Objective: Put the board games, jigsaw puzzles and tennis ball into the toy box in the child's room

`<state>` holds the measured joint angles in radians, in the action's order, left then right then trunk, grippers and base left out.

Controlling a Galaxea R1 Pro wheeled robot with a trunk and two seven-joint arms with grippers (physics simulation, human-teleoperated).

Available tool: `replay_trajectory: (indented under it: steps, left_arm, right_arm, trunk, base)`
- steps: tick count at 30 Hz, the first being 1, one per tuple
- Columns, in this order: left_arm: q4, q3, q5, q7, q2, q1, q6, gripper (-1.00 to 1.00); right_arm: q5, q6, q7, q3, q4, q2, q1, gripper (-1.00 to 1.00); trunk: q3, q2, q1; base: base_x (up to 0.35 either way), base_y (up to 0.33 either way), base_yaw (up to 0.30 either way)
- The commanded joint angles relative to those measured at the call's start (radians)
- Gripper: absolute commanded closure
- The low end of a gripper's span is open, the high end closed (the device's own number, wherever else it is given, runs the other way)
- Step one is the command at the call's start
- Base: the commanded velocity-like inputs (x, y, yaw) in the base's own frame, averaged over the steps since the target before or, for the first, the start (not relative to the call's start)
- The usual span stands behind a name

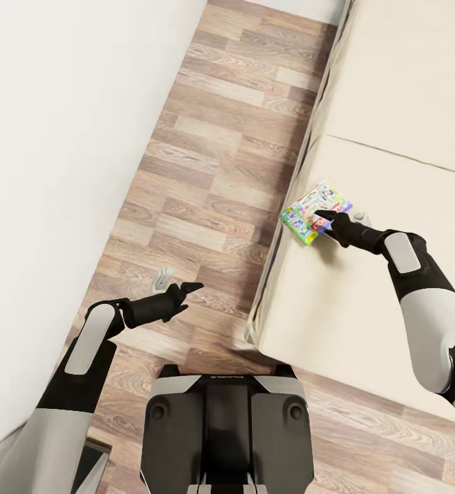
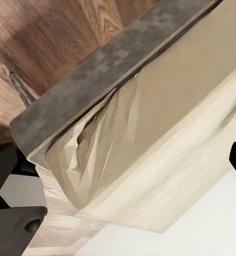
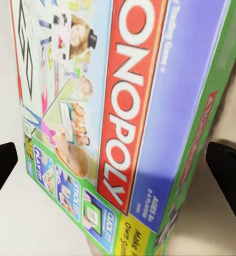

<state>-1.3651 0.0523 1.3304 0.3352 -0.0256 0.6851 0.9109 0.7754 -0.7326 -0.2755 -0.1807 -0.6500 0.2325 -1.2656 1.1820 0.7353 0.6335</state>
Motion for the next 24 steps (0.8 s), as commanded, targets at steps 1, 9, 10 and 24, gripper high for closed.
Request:
replay_trajectory:
  steps: [1, 9, 10, 24]
  left_arm:
    - [-0.001, 0.001, 0.01, 0.01, -0.001, 0.001, 0.0, -1.0]
    - [0.0, 0.001, 0.01, 0.01, -0.001, 0.001, 0.0, -1.0]
    - [0.0, 0.001, 0.01, 0.01, -0.001, 0.001, 0.0, -1.0]
    - [0.0, 0.001, 0.01, 0.01, 0.0, 0.001, 0.0, -1.0]
  right_arm:
    - [-0.008, -0.007, -0.002, -0.002, 0.001, -0.001, 0.0, -1.0]
    - [-0.008, -0.007, -0.002, -0.001, 0.001, -0.001, 0.0, -1.0]
    - [-0.008, -0.007, -0.002, -0.001, 0.001, -0.001, 0.0, -1.0]
    - [-0.008, -0.007, -0.001, -0.001, 0.0, -0.001, 0.0, -1.0]
  trunk:
    - [0.001, 0.001, 0.0]
    - [0.0, 0.001, 0.0]
    - [0.0, 0.001, 0.0]
    - [0.0, 0.001, 0.0]
  base:
    - [0.0, 0.0, 0.05]
    - [0.0, 0.0, 0.028]
    - [0.0, 0.0, 0.013]
    - [0.0, 0.0, 0.006]
